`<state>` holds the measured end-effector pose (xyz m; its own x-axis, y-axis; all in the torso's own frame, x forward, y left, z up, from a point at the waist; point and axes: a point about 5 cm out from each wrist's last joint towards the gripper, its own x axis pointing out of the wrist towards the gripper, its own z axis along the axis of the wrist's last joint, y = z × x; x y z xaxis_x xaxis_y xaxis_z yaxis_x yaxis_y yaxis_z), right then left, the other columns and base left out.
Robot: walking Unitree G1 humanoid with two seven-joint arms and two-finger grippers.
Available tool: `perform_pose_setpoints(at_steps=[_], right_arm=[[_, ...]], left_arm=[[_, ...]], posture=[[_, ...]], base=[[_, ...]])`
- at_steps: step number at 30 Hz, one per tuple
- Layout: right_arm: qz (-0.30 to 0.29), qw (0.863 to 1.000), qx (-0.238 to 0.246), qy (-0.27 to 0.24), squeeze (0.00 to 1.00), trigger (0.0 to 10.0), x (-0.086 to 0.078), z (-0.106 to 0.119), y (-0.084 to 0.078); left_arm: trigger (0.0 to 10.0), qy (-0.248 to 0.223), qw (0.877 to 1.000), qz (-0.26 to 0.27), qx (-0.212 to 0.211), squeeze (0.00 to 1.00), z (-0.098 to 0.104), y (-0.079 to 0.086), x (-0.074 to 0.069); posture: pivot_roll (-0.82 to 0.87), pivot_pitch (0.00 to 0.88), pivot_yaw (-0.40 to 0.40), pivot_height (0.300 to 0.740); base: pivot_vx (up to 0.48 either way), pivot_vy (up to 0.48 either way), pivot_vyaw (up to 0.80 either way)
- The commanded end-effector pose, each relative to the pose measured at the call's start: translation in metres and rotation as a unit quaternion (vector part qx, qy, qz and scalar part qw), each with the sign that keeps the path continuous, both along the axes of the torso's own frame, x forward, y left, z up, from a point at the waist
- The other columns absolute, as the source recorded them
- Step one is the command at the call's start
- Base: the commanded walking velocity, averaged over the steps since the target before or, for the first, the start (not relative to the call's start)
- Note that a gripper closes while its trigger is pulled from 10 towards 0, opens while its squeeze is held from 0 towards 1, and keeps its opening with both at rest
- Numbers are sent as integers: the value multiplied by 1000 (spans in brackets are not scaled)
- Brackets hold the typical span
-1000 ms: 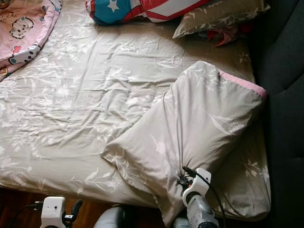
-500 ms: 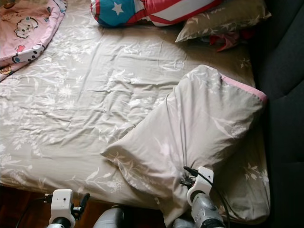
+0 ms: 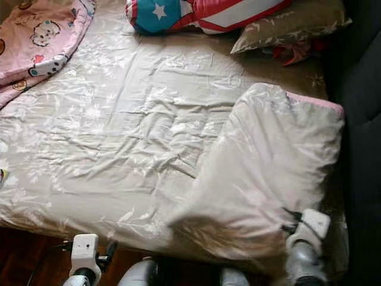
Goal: Clean up the room
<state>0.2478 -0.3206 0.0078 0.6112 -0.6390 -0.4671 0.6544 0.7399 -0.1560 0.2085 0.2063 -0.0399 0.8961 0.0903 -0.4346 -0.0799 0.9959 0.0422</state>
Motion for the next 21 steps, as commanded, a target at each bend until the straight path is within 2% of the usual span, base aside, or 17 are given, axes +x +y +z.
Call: perform_pose_setpoints(at_steps=[1,8,11,14,15,16,17,19,21], right_arm=[[-78,992,-93,-33,0,0,-10,30,-42],[-121,982,-146,-23,0,0,-19,45,-64],[-124,982,-140,-13,0,0,-22,39,-61],[-99,989,-114,0,0,0,-20,27,-47],[-90,990,-104,4,0,824,-19,23,-43],[-82,992,-95,8,0,4118,-18,20,-40],[-77,993,-88,16,0,10000,-18,14,-34],[-73,994,-85,14,0,10000,-18,12,-30],[-61,996,-66,-10,0,10000,-14,11,-23]], left_arm=[[10000,29,999,17,-2,0,-11,6,-15],[10000,32,999,16,-3,0,-13,4,-17],[10000,33,999,16,-5,0,-14,2,-18],[10000,33,999,13,-7,0,-15,1,-19],[10000,33,999,13,-7,0,-15,0,-19],[10000,33,999,12,-7,0,-15,0,-19],[10000,34,999,10,-6,0,-15,0,-19],[10000,34,999,8,-5,0,-15,-1,-19],[10000,34,999,5,-7,0,-15,-1,-18]], posture=[[-66,261,-4,740],[-78,261,-12,740],[-77,263,-11,740],[-73,264,-6,740],[-73,264,-6,740],[-72,264,-5,740],[-68,262,-5,740],[-68,262,-5,740],[-70,258,-3,740]], base=[[0,0,0],[0,0,0],[0,0,0],[0,0,0],[0,0,0],[0,0,0],[0,0,0],[0,0,0],[0,0,0]])
